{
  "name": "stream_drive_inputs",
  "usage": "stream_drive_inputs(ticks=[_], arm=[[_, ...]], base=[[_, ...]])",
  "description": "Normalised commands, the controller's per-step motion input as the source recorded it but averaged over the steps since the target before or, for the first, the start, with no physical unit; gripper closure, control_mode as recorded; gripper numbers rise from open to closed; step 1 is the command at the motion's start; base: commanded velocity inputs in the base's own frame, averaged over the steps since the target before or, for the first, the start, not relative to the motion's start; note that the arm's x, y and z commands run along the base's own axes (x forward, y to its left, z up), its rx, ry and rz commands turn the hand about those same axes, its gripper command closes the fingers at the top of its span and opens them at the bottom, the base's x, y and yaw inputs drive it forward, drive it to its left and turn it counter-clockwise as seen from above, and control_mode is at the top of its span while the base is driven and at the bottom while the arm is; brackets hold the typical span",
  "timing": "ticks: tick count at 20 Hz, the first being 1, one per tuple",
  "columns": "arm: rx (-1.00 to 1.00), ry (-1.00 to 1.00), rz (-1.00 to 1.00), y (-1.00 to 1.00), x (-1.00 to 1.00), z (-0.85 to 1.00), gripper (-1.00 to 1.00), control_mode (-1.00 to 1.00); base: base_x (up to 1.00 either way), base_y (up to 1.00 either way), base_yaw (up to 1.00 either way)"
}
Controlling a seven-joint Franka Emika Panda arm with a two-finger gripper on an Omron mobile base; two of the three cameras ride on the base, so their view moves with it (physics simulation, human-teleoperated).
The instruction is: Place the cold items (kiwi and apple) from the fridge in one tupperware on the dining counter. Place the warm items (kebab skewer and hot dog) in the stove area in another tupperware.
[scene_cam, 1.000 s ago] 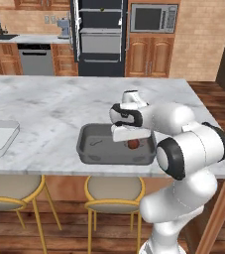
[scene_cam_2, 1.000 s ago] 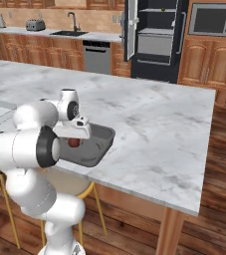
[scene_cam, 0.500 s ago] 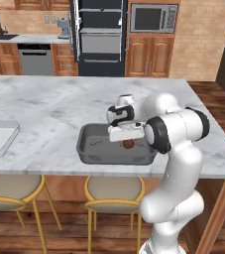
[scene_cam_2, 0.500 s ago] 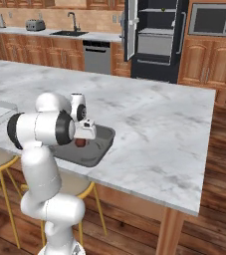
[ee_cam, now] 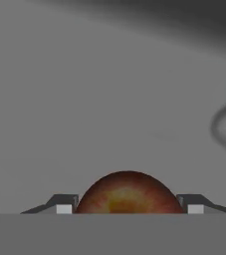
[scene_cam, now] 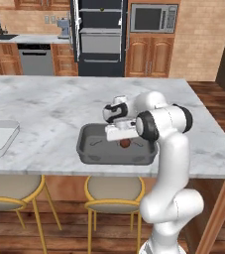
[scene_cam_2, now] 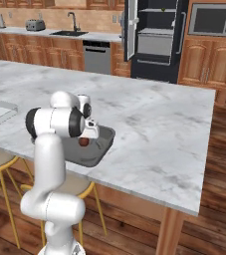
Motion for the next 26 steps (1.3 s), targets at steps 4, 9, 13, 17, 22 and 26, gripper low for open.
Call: stream_drive_inputs(ticks=[4, 9, 13, 17, 22, 26], arm=[[0.00, -0.05, 0.00, 0.11, 0.13, -0.51, -1.00, -1.00], [0.00, -0.47, 0.00, 0.00, -0.25, -0.42, -1.00, -1.00], [0.01, -0.61, 0.00, 0.00, -0.42, -0.13, -1.00, -1.00], [0.04, -0.55, -0.11, 0.00, -0.53, 0.13, -1.00, -1.00], [0.00, -0.22, -0.21, 0.00, -0.26, 0.62, -1.00, -1.00], [-0.08, 0.00, -0.27, 0.00, -0.01, 0.90, -1.00, -1.00]], base=[[0.00, 0.00, 0.00], [0.00, 0.00, 0.00], [0.00, 0.00, 0.00], [0.00, 0.00, 0.00], [0.00, 0.00, 0.00], [0.00, 0.00, 0.00]])
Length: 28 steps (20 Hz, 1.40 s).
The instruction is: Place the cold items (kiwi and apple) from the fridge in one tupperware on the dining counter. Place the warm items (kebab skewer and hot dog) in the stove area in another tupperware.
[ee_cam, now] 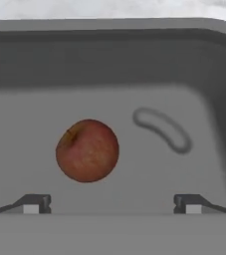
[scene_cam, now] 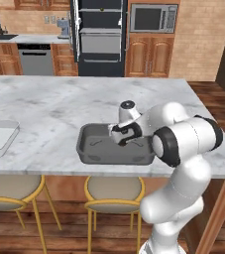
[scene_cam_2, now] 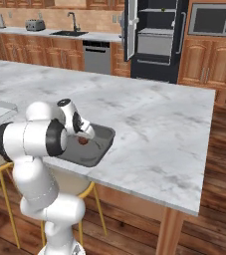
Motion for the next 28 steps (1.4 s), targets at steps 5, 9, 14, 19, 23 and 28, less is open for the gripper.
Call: stream_drive_inputs(ticks=[5, 9, 14, 19, 23, 28], arm=[[-0.09, 0.01, -0.14, 0.00, -0.01, 0.83, -1.00, -1.00], [0.00, 0.01, 0.00, 0.00, -0.31, 0.59, -1.00, -1.00], [0.00, 0.01, 0.00, -0.18, -0.58, 0.62, -1.00, -1.00], [0.00, 0.00, 0.00, -0.45, -0.75, 0.60, -1.00, -1.00], [0.00, 0.00, 0.00, -0.55, -0.79, 0.54, -1.00, -1.00], [0.05, -0.05, 0.04, -0.53, -0.90, 0.43, -1.00, -1.00]], base=[[0.00, 0.00, 0.00], [0.00, 0.00, 0.00], [0.00, 0.00, 0.00], [0.00, 0.00, 0.00], [0.00, 0.00, 0.00], [0.00, 0.00, 0.00]])
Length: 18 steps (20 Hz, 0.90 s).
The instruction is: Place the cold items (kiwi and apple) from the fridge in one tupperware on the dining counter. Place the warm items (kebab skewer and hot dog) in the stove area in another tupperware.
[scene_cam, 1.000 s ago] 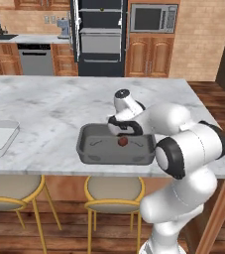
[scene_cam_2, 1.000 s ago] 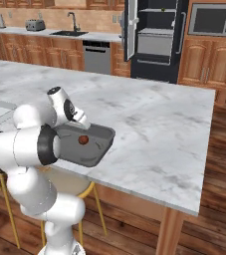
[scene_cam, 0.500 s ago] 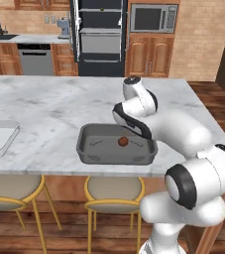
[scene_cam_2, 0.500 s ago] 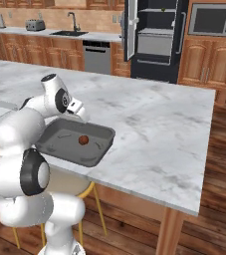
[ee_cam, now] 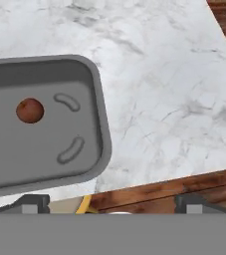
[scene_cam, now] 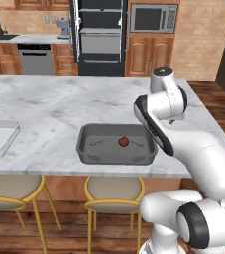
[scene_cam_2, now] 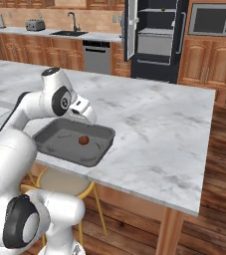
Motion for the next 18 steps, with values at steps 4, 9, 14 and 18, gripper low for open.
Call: stream_drive_inputs(ticks=[4, 9, 14, 18], arm=[[0.20, -0.07, 0.30, -0.21, -1.00, 0.11, -1.00, -1.00], [0.03, 0.01, 0.14, 0.06, -0.82, 0.16, -1.00, -1.00], [0.00, 0.01, 0.00, 0.22, -0.62, 0.04, -1.00, -1.00], [-0.02, 0.06, 0.00, 0.18, -0.40, -0.03, -1.00, -1.00]], base=[[0.00, 0.00, 0.00], [0.00, 0.00, 0.00], [0.00, 0.00, 0.00], [0.00, 0.00, 0.00]])
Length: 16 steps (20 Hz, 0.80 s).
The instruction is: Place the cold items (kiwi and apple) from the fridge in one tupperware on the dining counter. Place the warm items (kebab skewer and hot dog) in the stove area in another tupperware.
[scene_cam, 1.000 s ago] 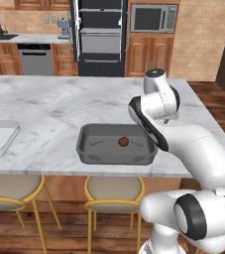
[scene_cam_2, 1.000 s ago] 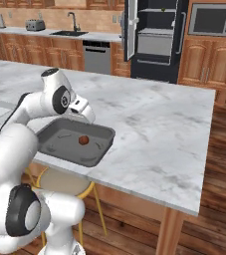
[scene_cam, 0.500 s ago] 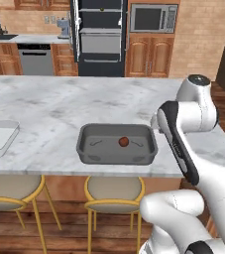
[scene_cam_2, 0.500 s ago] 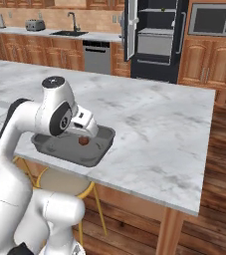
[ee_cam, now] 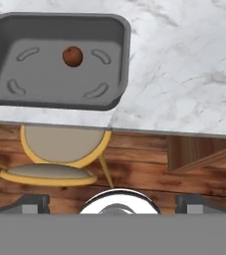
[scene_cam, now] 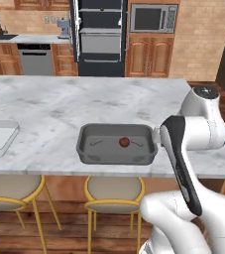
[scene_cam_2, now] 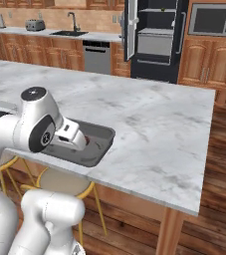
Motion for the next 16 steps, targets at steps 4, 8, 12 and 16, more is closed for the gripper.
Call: stream_drive_inputs(ticks=[4, 8, 12, 16], arm=[[-0.01, 0.02, 0.00, 0.07, -0.06, -0.01, -1.00, 1.00], [0.00, 0.00, 0.00, 0.00, 0.00, 0.00, -1.00, 1.00], [0.00, 0.00, 0.00, 0.00, 0.00, 0.00, -1.00, 1.00], [0.00, 0.00, 0.00, 0.00, 0.00, 0.00, -1.00, 1.00]], base=[[-0.14, -0.02, 0.00], [-0.28, -0.76, -0.31], [-0.42, -1.00, -0.45], [-0.27, -1.00, -0.45]])
